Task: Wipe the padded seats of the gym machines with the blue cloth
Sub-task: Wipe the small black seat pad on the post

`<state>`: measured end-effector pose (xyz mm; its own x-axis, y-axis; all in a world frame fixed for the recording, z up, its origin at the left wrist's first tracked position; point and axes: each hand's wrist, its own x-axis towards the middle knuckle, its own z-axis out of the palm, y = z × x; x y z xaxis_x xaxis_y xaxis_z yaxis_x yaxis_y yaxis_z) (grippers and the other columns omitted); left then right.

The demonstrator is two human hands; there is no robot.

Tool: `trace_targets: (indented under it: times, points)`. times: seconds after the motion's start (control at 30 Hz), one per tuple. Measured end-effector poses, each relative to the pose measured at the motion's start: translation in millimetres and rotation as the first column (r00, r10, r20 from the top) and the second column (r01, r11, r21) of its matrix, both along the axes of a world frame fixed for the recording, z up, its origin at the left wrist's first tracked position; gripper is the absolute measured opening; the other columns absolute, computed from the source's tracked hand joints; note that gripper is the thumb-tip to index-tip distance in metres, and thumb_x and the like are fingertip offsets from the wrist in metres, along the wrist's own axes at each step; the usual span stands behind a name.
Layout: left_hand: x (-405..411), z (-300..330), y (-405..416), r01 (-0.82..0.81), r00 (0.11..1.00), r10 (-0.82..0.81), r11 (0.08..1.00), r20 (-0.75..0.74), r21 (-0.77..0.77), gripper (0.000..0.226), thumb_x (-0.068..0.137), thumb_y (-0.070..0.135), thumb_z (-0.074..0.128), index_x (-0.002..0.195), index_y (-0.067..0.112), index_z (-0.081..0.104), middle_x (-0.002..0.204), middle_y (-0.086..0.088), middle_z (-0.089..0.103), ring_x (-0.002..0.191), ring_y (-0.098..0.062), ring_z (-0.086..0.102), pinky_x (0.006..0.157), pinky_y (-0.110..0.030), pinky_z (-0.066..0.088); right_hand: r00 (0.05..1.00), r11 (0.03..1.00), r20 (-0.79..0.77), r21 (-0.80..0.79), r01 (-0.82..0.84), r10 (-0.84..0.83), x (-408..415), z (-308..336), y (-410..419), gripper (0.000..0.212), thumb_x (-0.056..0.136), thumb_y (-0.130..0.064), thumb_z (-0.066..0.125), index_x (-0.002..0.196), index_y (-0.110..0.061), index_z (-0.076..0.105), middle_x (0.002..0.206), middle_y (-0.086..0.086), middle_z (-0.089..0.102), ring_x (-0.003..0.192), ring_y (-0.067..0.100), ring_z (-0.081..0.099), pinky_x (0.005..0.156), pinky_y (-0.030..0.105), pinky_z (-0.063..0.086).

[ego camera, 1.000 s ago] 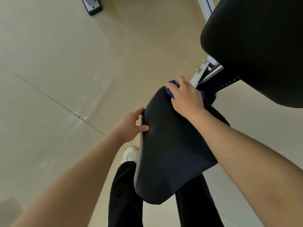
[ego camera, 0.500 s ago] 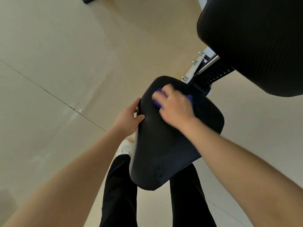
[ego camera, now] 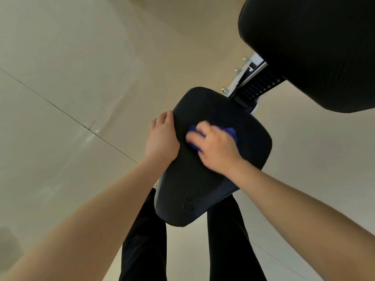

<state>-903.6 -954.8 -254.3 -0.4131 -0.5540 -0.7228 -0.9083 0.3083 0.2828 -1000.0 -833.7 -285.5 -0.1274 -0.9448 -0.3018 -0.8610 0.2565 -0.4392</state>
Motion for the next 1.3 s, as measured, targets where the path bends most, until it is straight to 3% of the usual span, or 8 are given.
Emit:
trace_targets:
  times: [0.1, 0.3, 0.57, 0.77, 0.97, 1.03, 1.17, 1.3]
  points:
    - [4.0, 3.6, 12.7, 0.068, 0.998, -0.067, 0.994, 0.009, -0.086, 0.066, 0.092, 0.015, 0.046, 0.148, 0.011, 0.012, 0.158, -0.006, 0.007, 0.143, -0.028, 0.013, 0.115, -0.039, 0.017, 0.933, 0.930, 0.000, -0.082, -0.359, 0.360, -24.7, -6.9, 17.5, 0.039, 0.075, -0.006, 0.065, 0.111, -0.021, 0.062, 0.111, 0.013, 0.060, 0.072, 0.029, 0.059, 0.058, 0.039, 0.053]
    - [-4.6, -0.2, 37.3, 0.060, 0.994, -0.050, 0.993, 0.099, -0.103, 0.093, 0.084, 0.048, 0.058, 0.148, 0.009, 0.003, 0.158, -0.011, -0.008, 0.145, -0.031, 0.002, 0.116, -0.041, 0.014, 0.946, 0.959, -0.174, 0.023, 0.282, -0.274, -78.6, -33.1, -10.8, 0.033, 0.081, -0.004, 0.058, 0.112, -0.017, 0.055, 0.120, 0.012, 0.050, 0.089, 0.033, 0.053, 0.062, 0.039, 0.045]
    - [0.2, 5.1, 54.9, 0.083, 0.988, -0.078, 0.996, 0.131, -0.035, 0.108, 0.077, 0.048, 0.068, 0.148, 0.009, -0.004, 0.156, -0.015, -0.017, 0.145, -0.033, -0.004, 0.117, -0.043, 0.012, 0.980, 0.977, 0.030, -0.093, -0.194, 0.197, -52.5, -13.6, 51.9, 0.032, 0.076, -0.010, 0.054, 0.103, -0.021, 0.065, 0.107, 0.011, 0.062, 0.073, 0.031, 0.058, 0.052, 0.035, 0.050]
    - [0.7, 0.0, 60.8, 0.151, 0.977, -0.146, 0.988, 0.158, -0.023, 0.124, 0.072, 0.048, 0.073, 0.145, 0.009, -0.020, 0.154, -0.021, -0.020, 0.144, -0.036, -0.013, 0.117, -0.045, 0.003, 0.894, 0.896, -0.088, 0.025, 0.443, -0.439, -74.7, -30.5, 24.3, 0.041, 0.075, -0.002, 0.061, 0.112, -0.017, 0.055, 0.114, 0.012, 0.050, 0.091, 0.034, 0.053, 0.063, 0.038, 0.047]
    - [-3.5, 0.9, 67.0, 0.206, 0.961, -0.198, 0.978, 0.193, -0.024, 0.110, 0.079, 0.046, 0.067, 0.148, 0.013, -0.012, 0.151, -0.027, -0.024, 0.142, -0.041, -0.017, 0.116, -0.048, 0.003, 0.991, 0.995, 0.129, -0.098, -0.018, 0.031, -31.9, -12.4, 73.4, 0.032, 0.074, -0.008, 0.051, 0.103, -0.020, 0.061, 0.105, 0.013, 0.058, 0.076, 0.034, 0.055, 0.059, 0.039, 0.052]
    - [-2.6, -0.1, 66.3, 0.202, 0.963, -0.194, 0.979, 0.189, -0.020, 0.109, 0.079, 0.044, 0.068, 0.148, 0.014, -0.011, 0.151, -0.026, -0.025, 0.142, -0.040, -0.017, 0.116, -0.048, 0.003, 0.999, 0.998, 0.014, -0.055, 0.030, -0.029, -64.2, -23.4, 66.2, 0.032, 0.076, -0.002, 0.053, 0.103, -0.017, 0.063, 0.108, 0.015, 0.058, 0.081, 0.038, 0.054, 0.061, 0.042, 0.052]
    - [2.2, -4.8, 64.3, 0.218, 0.962, -0.209, 0.975, 0.177, -0.035, 0.110, 0.078, 0.048, 0.067, 0.148, 0.016, -0.011, 0.151, -0.023, -0.025, 0.143, -0.038, -0.016, 0.117, -0.047, 0.003, 0.878, 0.882, -0.143, 0.055, 0.468, -0.457, -110.4, -38.7, 64.2, 0.039, 0.077, 0.006, 0.056, 0.109, -0.016, 0.054, 0.118, 0.011, 0.050, 0.097, 0.037, 0.049, 0.069, 0.044, 0.049]
    - [5.2, -5.4, 64.4, 0.244, 0.958, -0.232, 0.969, 0.167, -0.051, 0.110, 0.077, 0.052, 0.064, 0.148, 0.015, -0.011, 0.151, -0.024, -0.025, 0.143, -0.039, -0.017, 0.117, -0.047, 0.003, 0.962, 0.964, -0.077, -0.056, 0.259, -0.263, -57.3, -22.0, 91.3, 0.025, 0.073, -0.007, 0.044, 0.092, -0.017, 0.057, 0.103, 0.012, 0.055, 0.076, 0.036, 0.052, 0.060, 0.039, 0.047]
